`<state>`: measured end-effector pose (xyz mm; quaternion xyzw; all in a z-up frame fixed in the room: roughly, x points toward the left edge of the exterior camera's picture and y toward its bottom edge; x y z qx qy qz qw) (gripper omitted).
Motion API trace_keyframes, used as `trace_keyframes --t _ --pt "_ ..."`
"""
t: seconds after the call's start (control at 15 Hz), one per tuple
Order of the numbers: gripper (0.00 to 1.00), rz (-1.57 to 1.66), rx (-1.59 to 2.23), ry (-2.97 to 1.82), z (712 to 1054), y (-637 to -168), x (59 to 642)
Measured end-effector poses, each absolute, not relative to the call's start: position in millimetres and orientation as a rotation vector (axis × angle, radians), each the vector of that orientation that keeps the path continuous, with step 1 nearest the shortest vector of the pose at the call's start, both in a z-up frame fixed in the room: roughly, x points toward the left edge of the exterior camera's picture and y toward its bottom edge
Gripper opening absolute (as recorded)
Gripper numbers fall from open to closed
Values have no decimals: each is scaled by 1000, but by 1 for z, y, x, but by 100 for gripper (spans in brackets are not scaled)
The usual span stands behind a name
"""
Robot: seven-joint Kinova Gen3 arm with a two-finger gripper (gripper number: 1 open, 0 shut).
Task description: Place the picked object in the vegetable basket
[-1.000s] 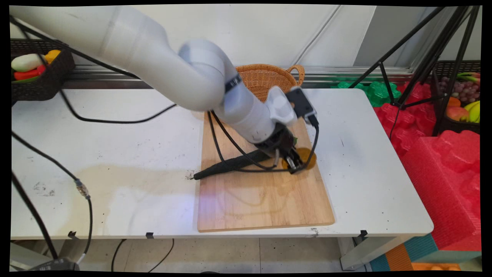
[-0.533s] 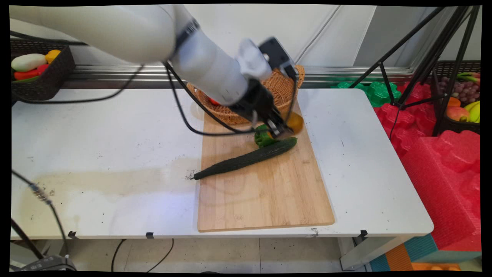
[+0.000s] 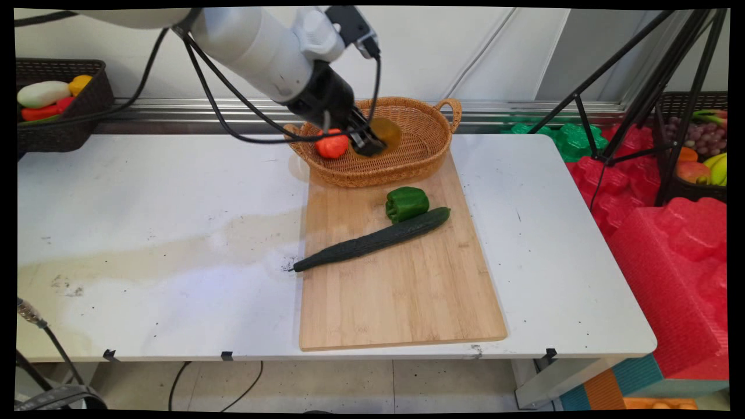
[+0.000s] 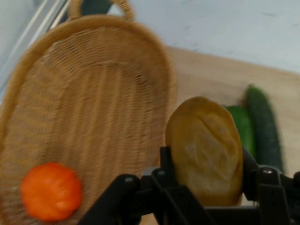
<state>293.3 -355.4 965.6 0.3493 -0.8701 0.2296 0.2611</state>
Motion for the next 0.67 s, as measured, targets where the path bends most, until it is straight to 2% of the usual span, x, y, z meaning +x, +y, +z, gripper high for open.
trace_keyframes --t 0.67 --pt "0 652 1015 -2428 941 -417 341"
